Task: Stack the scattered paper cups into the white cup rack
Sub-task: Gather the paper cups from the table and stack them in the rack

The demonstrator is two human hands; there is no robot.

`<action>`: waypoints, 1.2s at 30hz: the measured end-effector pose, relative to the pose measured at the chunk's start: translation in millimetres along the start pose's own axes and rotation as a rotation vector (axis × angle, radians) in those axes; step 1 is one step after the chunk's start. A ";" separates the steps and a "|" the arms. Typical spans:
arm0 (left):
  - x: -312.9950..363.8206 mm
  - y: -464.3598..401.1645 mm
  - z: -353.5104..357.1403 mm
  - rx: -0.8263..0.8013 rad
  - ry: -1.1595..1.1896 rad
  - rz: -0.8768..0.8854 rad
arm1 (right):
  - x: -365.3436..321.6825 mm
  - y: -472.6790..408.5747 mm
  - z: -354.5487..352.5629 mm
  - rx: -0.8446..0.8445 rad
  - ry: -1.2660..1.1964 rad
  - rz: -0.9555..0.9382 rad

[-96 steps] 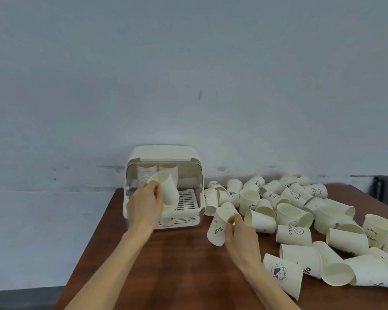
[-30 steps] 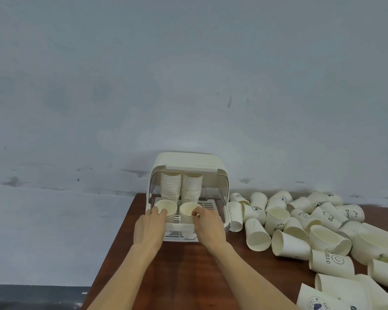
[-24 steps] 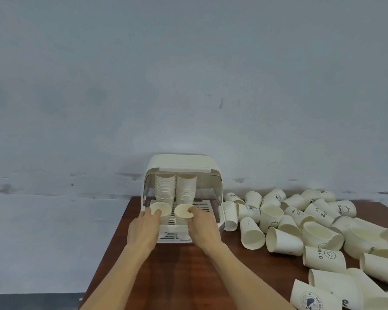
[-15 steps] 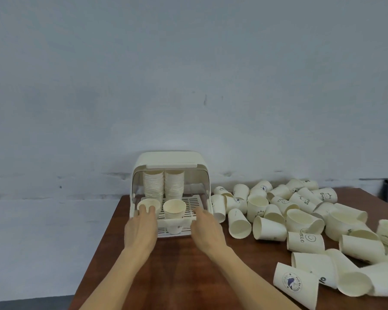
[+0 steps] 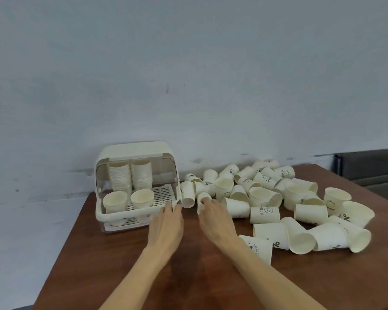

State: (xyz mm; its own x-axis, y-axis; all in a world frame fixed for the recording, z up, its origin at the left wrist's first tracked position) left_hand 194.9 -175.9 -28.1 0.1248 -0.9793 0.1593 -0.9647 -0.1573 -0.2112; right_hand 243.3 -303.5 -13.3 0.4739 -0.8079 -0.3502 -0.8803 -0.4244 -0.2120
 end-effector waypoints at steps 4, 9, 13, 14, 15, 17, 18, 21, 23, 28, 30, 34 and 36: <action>36.5 1.4 11.3 -0.041 0.023 0.078 | 28.2 9.3 -13.3 0.000 -0.011 0.056; 83.8 10.3 26.5 -0.128 -0.037 0.222 | 60.4 17.3 -32.3 0.038 -0.054 0.139; 116.9 20.0 28.0 -0.159 -0.052 0.321 | 82.4 31.7 -50.1 0.079 -0.031 0.168; 124.9 22.9 26.2 -0.159 -0.053 0.349 | 88.3 36.9 -53.5 0.073 -0.002 0.193; 132.5 25.9 24.7 -0.163 -0.051 0.380 | 95.2 41.8 -56.2 0.066 0.022 0.225; 146.5 32.5 22.5 -0.178 -0.050 0.438 | 110.4 52.0 -61.4 0.060 0.042 0.307; 153.3 36.1 22.8 -0.191 -0.057 0.466 | 118.1 57.5 -63.4 0.055 0.043 0.354; 171.0 45.0 28.0 -0.234 -0.099 0.556 | 138.5 72.0 -67.5 0.038 0.051 0.479; 179.6 48.1 34.5 -0.270 -0.136 0.614 | 149.1 78.9 -68.8 0.029 0.056 0.552; 187.4 46.9 36.6 -0.288 -0.245 0.626 | 163.8 83.9 -62.2 -0.051 0.086 0.580; 188.1 45.3 35.0 -0.263 -0.260 0.648 | 163.9 84.3 -59.3 -0.068 0.109 0.570; 188.1 45.1 34.7 -0.267 -0.315 0.689 | 159.1 83.5 -55.9 -0.071 0.120 0.569; 183.2 43.0 34.9 -0.283 -0.347 0.656 | 155.6 83.4 -54.6 -0.066 0.087 0.570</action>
State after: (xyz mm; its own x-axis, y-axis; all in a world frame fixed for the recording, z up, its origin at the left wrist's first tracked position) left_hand 184.4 -366.5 -41.7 -0.4694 -0.8519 -0.2322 -0.8828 0.4584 0.1027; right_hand 242.3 -487.0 -35.7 -0.0763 -0.9457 -0.3159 -0.9968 0.0650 0.0460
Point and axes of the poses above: each hand's wrist, its own y-axis away from the middle knuckle, its own z-axis out of the palm, x = y × z, the point moved 5 cm from there along -y, towards the middle knuckle, and after that the axes turned 13 degrees about -x, right-handed, at the moved point
